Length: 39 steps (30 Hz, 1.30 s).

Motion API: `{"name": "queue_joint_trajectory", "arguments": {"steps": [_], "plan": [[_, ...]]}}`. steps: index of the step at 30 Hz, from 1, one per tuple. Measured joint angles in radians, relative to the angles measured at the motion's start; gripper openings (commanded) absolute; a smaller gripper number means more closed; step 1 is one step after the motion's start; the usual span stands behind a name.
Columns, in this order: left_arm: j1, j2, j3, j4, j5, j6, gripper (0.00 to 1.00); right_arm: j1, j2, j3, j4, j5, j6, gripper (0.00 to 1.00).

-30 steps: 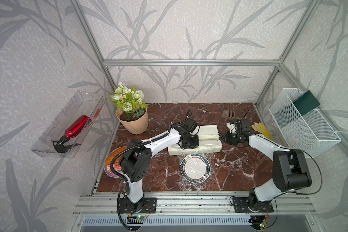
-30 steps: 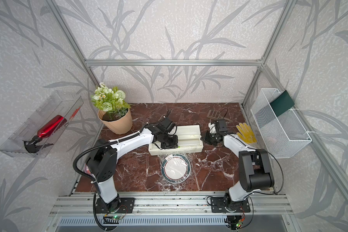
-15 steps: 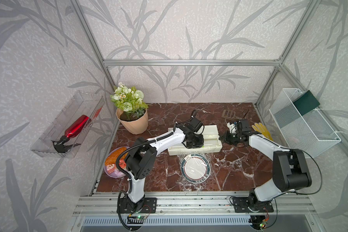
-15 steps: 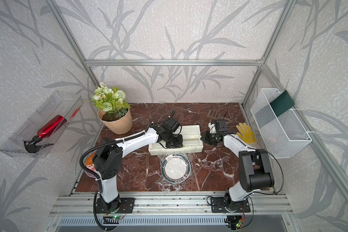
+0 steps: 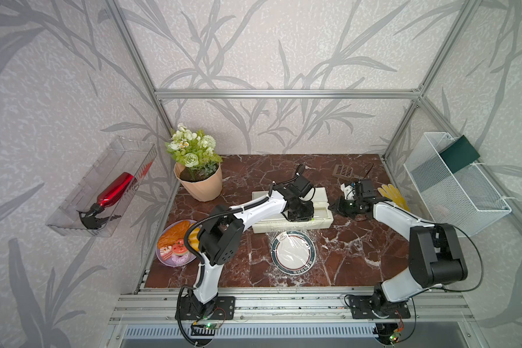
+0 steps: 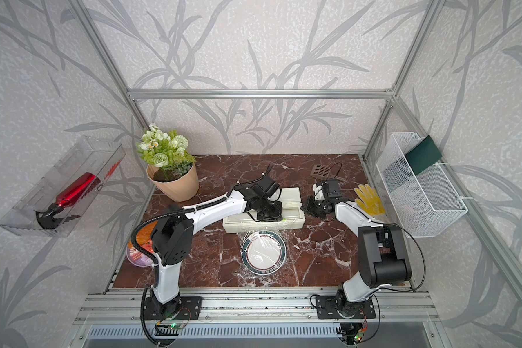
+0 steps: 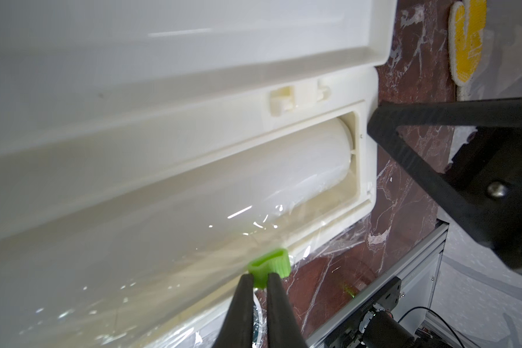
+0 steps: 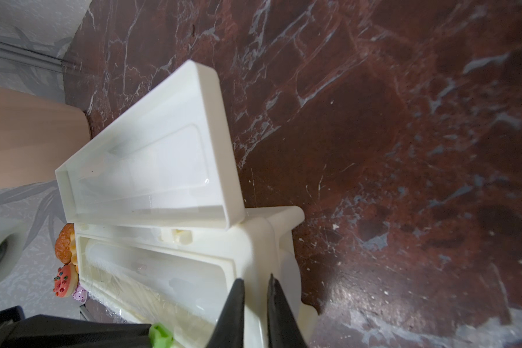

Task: Wrap the plate with plastic wrap
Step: Tear off the plastic wrap from the plastic wrap cutting box.

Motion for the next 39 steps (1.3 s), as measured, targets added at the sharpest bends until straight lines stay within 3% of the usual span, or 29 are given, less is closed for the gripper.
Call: {"name": "queue_joint_trajectory", "arguments": {"steps": [11,39], "plan": [[-0.010,0.055,0.093,-0.071,0.002,-0.008,0.11,0.000,0.000,-0.004,0.011,0.000,0.008,0.16],[-0.050,0.142,0.213,-0.054,0.028,-0.029,0.12,0.021,0.007,-0.010,0.042,-0.010,0.022,0.16]]}}
